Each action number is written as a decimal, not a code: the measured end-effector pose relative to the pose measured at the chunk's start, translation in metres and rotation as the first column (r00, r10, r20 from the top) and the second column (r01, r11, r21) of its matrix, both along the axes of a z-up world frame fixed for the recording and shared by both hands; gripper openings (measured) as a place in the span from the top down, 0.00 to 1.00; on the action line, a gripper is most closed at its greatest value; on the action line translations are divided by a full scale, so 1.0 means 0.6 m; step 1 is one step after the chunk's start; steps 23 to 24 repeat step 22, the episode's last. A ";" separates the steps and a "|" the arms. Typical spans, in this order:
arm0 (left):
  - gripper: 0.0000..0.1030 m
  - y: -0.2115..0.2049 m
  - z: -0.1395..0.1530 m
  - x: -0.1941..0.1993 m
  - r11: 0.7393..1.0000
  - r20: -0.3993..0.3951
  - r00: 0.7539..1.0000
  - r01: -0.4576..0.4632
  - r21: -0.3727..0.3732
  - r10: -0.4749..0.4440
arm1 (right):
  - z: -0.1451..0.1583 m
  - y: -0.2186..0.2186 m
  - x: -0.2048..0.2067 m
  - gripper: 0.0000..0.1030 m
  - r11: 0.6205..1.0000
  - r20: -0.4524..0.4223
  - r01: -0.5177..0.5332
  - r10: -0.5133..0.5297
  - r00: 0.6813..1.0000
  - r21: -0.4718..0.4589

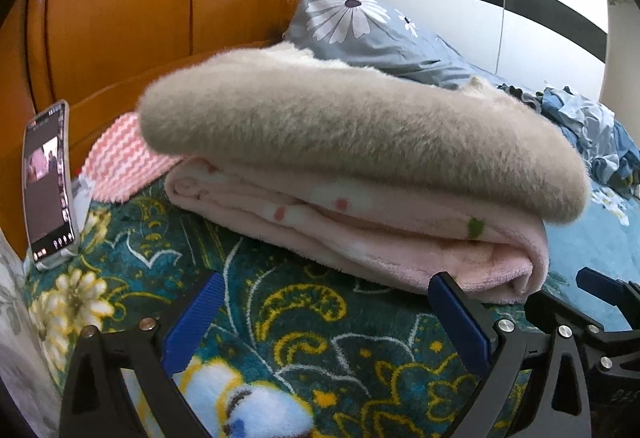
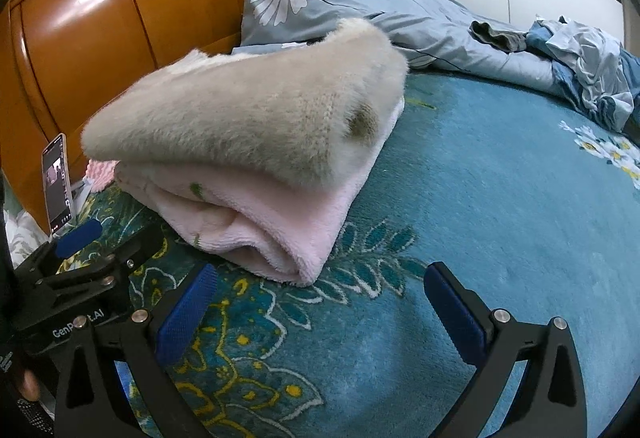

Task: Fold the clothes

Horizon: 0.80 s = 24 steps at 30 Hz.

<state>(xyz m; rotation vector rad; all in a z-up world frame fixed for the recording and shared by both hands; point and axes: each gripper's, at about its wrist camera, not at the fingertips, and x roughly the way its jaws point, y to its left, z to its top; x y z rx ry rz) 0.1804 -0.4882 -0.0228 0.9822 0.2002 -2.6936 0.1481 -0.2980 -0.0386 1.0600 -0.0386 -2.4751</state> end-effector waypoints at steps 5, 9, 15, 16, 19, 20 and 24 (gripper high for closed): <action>0.00 -0.007 -0.007 0.000 0.999 0.013 1.000 0.001 0.042 -0.001 | 0.000 0.000 0.000 0.00 1.000 -0.001 0.011 -0.011 1.000 0.006; 0.00 -0.001 -0.010 0.000 0.999 0.023 1.000 0.012 0.040 -0.013 | -0.001 0.001 -0.001 0.00 1.000 0.002 0.016 -0.016 1.000 0.008; 0.00 0.003 -0.012 -0.004 0.999 0.031 0.999 0.018 0.034 -0.019 | -0.002 0.001 -0.001 0.00 1.000 0.004 0.015 -0.015 1.000 0.010; 0.00 0.003 -0.012 -0.003 0.999 0.031 0.999 0.018 0.036 -0.019 | -0.002 0.001 -0.001 0.00 1.000 0.004 0.015 -0.015 1.000 0.010; 0.00 0.005 -0.010 -0.002 1.000 0.027 1.000 0.013 0.026 -0.013 | -0.002 0.001 -0.001 0.00 1.000 0.003 0.014 -0.014 1.000 0.012; 0.00 0.005 -0.010 -0.002 1.000 0.026 1.000 0.010 0.022 -0.010 | -0.003 0.001 -0.001 0.00 1.000 0.003 0.014 -0.014 1.000 0.012; 0.00 0.005 -0.010 -0.002 1.000 0.027 1.000 0.007 0.021 -0.007 | -0.003 0.001 0.000 0.00 1.000 0.003 0.014 -0.014 1.000 0.012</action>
